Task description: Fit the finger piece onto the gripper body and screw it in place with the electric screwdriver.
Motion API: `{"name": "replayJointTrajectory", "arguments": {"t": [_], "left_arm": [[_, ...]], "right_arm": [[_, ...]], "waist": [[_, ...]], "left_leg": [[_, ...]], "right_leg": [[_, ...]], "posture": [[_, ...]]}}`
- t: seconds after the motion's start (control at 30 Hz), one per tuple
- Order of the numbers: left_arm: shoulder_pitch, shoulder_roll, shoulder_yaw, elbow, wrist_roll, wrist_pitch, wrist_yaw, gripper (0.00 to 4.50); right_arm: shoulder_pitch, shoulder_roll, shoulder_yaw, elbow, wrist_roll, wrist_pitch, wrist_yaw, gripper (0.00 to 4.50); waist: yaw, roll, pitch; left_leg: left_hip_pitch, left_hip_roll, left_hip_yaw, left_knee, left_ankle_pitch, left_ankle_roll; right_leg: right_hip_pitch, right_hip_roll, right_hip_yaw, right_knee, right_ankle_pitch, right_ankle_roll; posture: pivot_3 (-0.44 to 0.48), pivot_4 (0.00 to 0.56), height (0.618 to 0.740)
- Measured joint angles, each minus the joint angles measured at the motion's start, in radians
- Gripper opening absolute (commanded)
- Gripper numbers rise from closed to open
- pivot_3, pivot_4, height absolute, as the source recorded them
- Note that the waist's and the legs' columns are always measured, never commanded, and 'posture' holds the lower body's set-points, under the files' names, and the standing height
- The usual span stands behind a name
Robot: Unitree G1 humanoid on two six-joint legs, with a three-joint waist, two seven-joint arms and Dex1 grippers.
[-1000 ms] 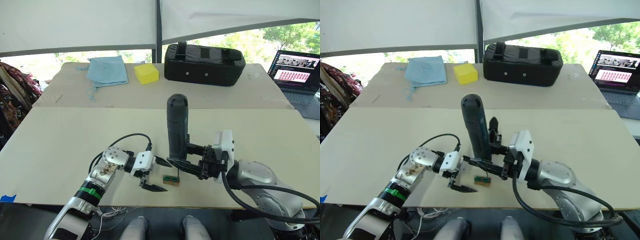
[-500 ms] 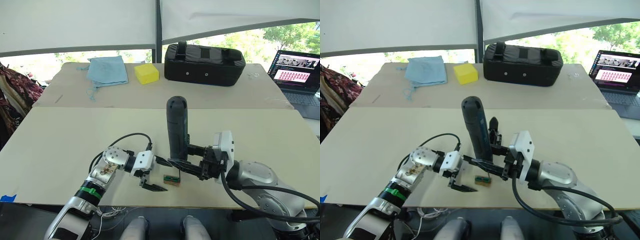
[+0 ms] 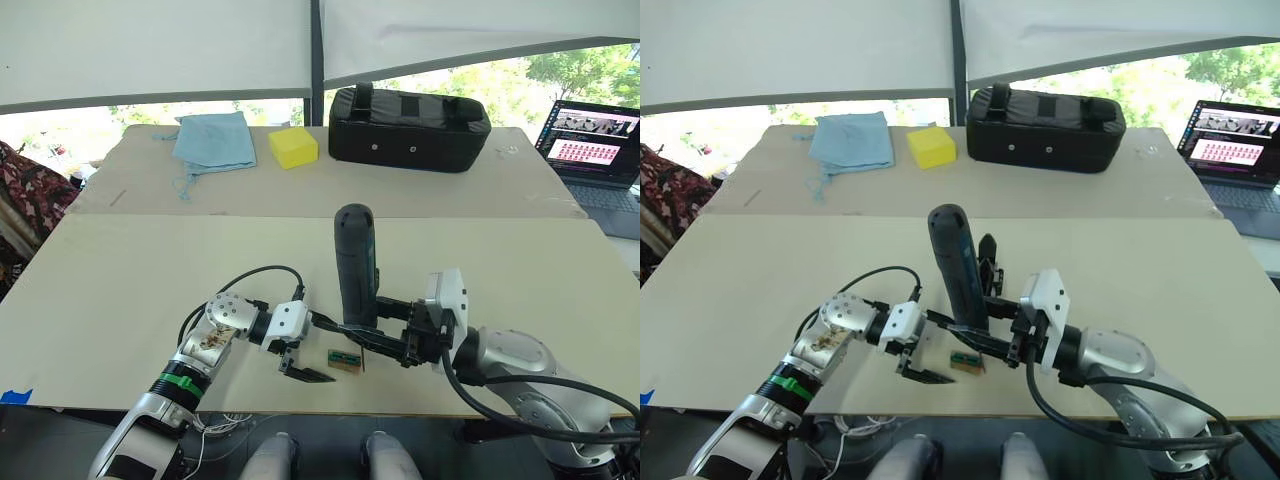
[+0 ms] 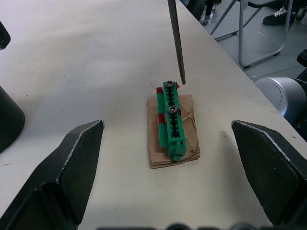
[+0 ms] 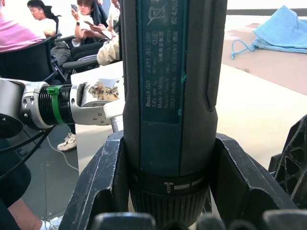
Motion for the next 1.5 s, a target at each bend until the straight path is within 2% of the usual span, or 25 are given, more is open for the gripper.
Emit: {"name": "replayJointTrajectory", "arguments": {"t": [0.33,1.5], "left_arm": [[0.000,-0.001,-0.011,0.000,-0.001,0.003,-0.010,4.50],[0.000,-0.007,-0.021,0.005,0.005,-0.027,0.001,4.50]], "right_arm": [[-0.044,0.030,-0.028,-0.004,0.029,0.000,-0.019,1.92],[-0.022,0.043,-0.013,-0.007,-0.032,-0.015,0.003,1.92]], "waist": [[0.000,0.000,0.000],[0.000,0.000,0.000]], "left_leg": [[0.000,0.000,0.000,0.000,0.000,0.000],[0.000,0.000,0.000,0.000,0.000,0.000]], "right_leg": [[0.000,0.000,0.000,0.000,0.000,0.000],[0.000,0.000,0.000,0.000,0.000,0.000]], "posture": [[0.000,0.150,0.740],[0.000,0.150,0.740]]}}
